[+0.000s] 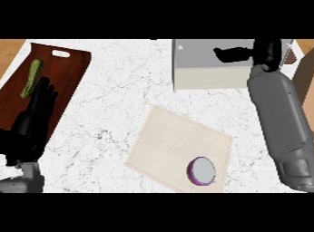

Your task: Pick the eggplant from the placemat and place it in the tiered shelf

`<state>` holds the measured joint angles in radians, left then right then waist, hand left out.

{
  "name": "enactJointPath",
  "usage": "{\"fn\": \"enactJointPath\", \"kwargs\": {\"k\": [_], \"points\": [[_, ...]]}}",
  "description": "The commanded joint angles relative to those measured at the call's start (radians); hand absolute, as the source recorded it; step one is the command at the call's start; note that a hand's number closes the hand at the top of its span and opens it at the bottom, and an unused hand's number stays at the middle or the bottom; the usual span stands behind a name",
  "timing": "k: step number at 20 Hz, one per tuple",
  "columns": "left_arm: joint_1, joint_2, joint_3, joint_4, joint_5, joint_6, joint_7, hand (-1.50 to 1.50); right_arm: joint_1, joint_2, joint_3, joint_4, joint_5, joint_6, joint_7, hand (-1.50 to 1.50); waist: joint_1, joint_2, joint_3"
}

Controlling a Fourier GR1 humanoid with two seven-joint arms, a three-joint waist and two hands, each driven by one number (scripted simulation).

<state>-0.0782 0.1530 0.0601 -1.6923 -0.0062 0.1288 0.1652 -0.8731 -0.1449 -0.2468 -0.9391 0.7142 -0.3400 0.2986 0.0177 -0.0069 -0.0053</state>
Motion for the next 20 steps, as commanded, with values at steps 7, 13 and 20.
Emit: {"fn": "enactJointPath", "kwargs": {"k": [7,13,20], "points": [[-0.006,0.020,0.056,0.044,0.039,-0.042,-0.035,0.00,-0.050,-0.011,-0.059,0.007,-0.162,-0.012,-0.139,-1.50,-0.009,0.009,0.005],[-0.008,0.007,0.047,0.066,0.013,-0.029,-0.047,0.00,0.015,-0.115,-0.117,-0.158,-0.214,0.014,-0.034,-1.50,-0.023,0.006,0.005],[0.045,0.027,0.059,-0.048,0.015,-0.028,0.014,0.00,0.232,-0.214,-0.217,-0.451,-0.314,0.122,0.148,-1.50,-0.037,-0.002,0.005]]}}
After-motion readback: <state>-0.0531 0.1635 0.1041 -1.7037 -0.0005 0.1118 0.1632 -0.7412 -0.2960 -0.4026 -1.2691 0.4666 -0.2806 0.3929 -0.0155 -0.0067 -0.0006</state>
